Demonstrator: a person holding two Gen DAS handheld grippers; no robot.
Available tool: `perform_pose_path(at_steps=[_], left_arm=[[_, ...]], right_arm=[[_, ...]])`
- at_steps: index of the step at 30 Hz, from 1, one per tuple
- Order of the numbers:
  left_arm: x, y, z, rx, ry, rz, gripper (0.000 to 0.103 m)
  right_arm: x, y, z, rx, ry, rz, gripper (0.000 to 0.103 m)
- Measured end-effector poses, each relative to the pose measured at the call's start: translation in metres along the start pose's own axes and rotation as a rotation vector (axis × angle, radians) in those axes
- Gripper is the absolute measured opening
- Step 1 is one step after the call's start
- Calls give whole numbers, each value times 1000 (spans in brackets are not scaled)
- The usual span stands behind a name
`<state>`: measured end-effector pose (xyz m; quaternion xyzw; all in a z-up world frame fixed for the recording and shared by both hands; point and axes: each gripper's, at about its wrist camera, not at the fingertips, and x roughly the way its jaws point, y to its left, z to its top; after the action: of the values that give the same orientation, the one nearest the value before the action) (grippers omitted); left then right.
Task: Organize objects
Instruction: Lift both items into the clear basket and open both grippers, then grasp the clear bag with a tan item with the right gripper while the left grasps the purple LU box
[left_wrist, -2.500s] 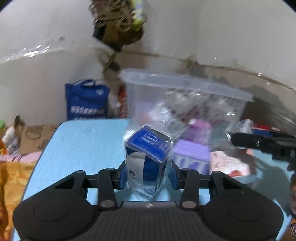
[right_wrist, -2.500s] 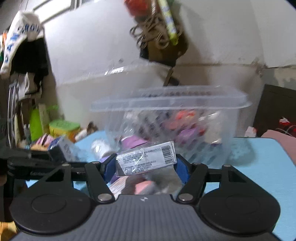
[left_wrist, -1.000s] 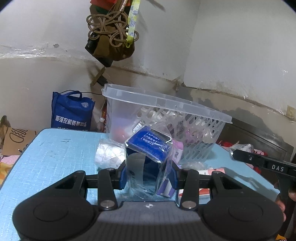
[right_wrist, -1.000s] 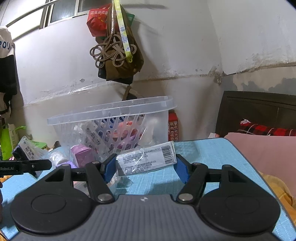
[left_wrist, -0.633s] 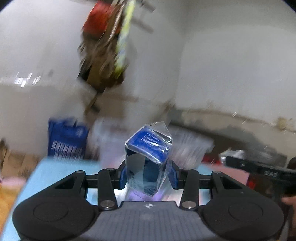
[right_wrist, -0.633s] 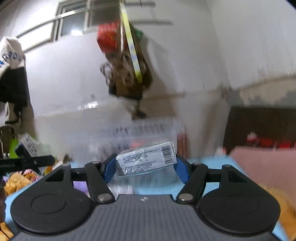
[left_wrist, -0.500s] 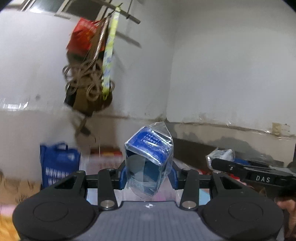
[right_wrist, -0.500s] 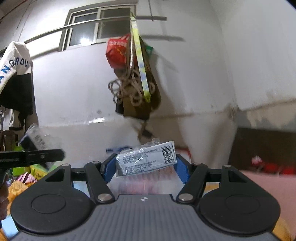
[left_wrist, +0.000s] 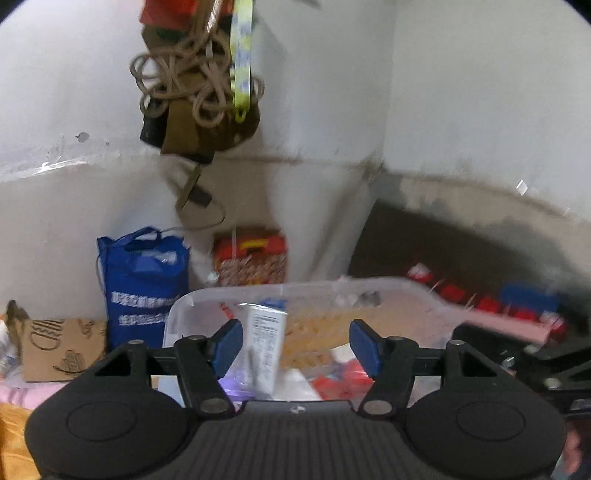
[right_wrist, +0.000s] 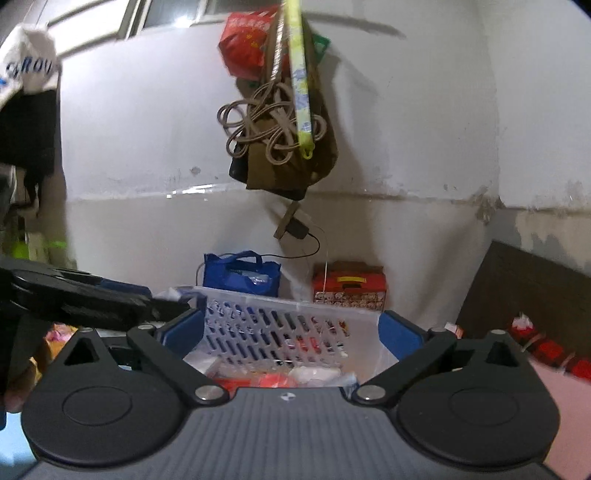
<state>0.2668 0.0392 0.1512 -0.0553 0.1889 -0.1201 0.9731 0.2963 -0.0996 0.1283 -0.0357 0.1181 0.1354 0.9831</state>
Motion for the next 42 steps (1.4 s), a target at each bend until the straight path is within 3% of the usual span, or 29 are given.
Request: perform_pose_path(at_steps=[2,3,9,12,15,20,23,25,30,32,33,39,42], left_arm=[[-25,3,-14,-23,-27,-39,84],[-37,4,-24,-25,-33,-54,85],[-55,18,-102,-78,7,-51,85],[-43,27,-125,-115,56,-50,84],[-40,26,-137,-114,81,-73,82],[-26,19,-136,-88,137,-127,82],[-25,14,-137,-80,139,-119,82],[-22,14,-138,-74,142,-103,83],[-21,16,-137,-84,136,-90,83],[-23,19,-138,-97,124,-91,83],[-24,21,-138,-97,122,-86,83],[-13,25,-135,-98,168,-50,83],[-5,18,-135,-82,201,-49,83]], right_arm=[[-19,-4,-16,50,-9,23,103],[-28,-5,-26,74,-6,23,103],[-58,9,-99,129,96,62,103],[-57,19,-117,112,141,65,103],[-55,18,-120,122,172,111,96],[-49,29,-128,39,263,189,88],[-44,40,-127,-11,290,174,83],[-41,41,-125,4,306,194,75],[-35,38,-126,35,325,211,73],[-40,35,-128,38,329,202,52],[-44,32,-130,37,336,186,46],[-55,15,-131,53,331,113,49],[-51,17,-128,54,317,137,52]])
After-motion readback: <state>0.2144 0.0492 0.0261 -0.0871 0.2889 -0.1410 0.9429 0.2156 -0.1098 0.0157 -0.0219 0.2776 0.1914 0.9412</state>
